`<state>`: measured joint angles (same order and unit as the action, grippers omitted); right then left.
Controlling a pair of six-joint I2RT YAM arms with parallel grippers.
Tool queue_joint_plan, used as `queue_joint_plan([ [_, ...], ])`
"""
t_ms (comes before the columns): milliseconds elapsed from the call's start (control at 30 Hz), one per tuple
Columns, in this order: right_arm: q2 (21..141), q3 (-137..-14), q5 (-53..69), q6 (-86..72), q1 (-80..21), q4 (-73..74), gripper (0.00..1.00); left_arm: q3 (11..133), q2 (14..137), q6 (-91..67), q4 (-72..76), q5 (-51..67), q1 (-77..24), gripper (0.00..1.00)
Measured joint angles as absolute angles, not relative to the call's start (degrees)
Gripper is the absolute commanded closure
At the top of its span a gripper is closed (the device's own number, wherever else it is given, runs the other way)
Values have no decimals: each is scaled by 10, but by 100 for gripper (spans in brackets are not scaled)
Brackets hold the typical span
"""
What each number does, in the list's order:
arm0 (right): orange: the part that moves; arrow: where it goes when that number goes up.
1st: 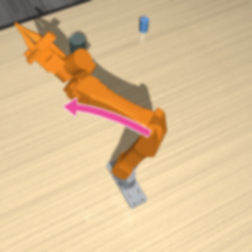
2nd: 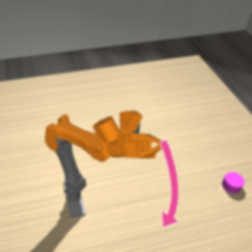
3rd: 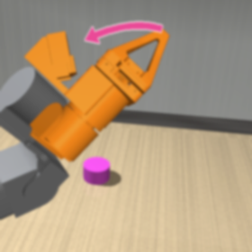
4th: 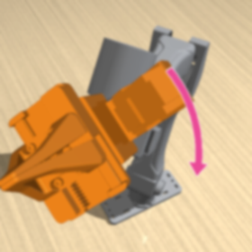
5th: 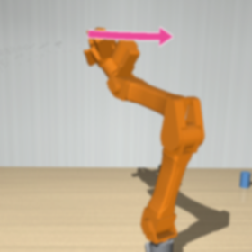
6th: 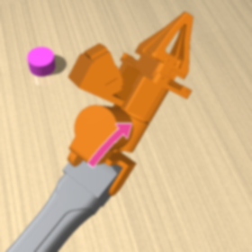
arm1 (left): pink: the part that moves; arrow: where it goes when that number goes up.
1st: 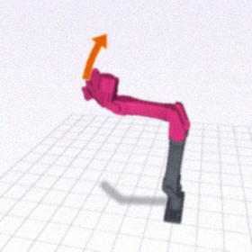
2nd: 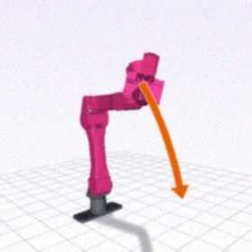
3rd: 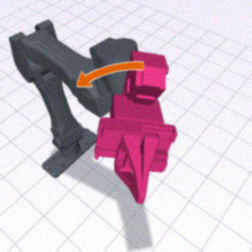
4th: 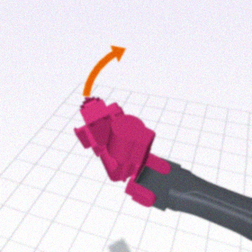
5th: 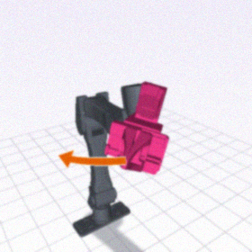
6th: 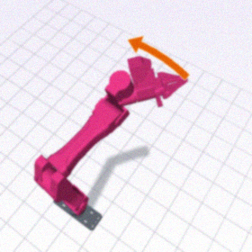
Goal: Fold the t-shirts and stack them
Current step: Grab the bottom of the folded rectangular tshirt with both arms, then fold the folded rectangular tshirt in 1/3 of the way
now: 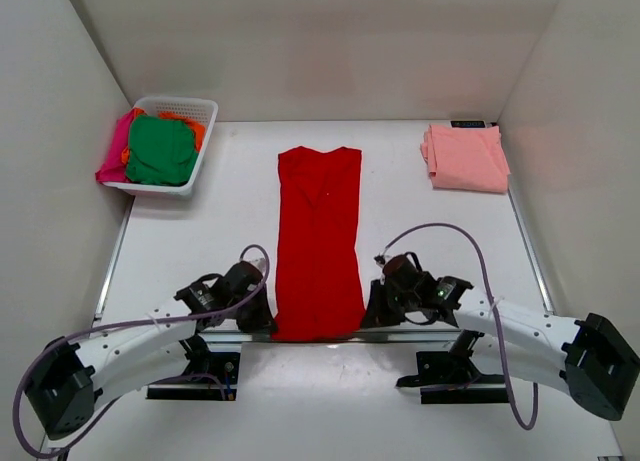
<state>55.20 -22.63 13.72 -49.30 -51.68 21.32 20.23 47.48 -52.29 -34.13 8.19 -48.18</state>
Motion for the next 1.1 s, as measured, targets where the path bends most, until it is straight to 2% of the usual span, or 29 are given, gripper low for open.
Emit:
queue_joint_plan([
  [300,683,-416,224,-355,-350,276,99,409,613,-431,-373,113,-314,100],
  [467,773,-523,245,-275,-292,310,100,503,713,-384,-355,123,-265,100],
  [733,880,-617,268,-213,-243,314,100,576,836,-336,-338,132,-208,100],
  [1100,990,-697,288,-184,-219,310,100,613,926,-324,-289,146,-183,100],
])
